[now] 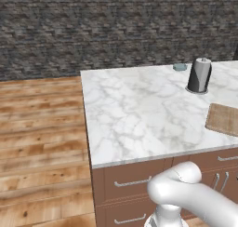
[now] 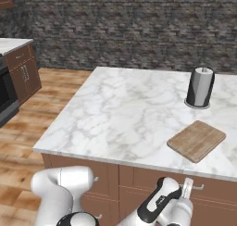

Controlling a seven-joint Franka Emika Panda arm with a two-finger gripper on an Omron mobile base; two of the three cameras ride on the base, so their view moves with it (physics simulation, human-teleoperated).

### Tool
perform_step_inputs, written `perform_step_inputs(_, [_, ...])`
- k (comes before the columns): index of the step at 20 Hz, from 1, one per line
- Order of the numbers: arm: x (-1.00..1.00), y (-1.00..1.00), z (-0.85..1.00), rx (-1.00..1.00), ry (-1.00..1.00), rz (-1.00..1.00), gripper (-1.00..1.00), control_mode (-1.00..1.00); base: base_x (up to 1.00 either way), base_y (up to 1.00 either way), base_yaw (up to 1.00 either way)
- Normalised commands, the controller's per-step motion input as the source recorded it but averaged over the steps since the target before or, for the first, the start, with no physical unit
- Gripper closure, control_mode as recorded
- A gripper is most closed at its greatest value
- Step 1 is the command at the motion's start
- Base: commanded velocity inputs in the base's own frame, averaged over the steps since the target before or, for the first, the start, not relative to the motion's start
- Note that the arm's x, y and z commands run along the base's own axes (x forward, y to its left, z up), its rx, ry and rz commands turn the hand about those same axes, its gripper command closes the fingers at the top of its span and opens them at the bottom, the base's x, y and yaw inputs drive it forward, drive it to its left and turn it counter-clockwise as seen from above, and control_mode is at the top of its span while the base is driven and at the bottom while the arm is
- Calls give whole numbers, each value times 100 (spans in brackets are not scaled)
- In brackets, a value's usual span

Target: Open the drawer on the right and place the cutting tools on the cutting board.

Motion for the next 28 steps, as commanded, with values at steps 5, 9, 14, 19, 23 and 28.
perform_step_inputs(5, [0, -1, -32, 9, 0, 0, -100, -100, 0, 0, 0])
perform_step_inputs(9, [0, 0, -17, 11, -1, 0, -100, -100, 0, 0, 0])
perform_step_inputs(14, [0, -19, -11, 22, -1, 0, -100, -100, 0, 0, 0])
perform_step_inputs(19, [0, -24, 0, 17, 0, 0, -100, -100, 0, 0, 0])
perform_step_inputs(23, [6, 0, 0, 2, -4, 0, -100, -100, 0, 0, 0])
perform_step_inputs(28, [18, 0, -2, 0, -10, 0, -100, -100, 0, 0, 0])
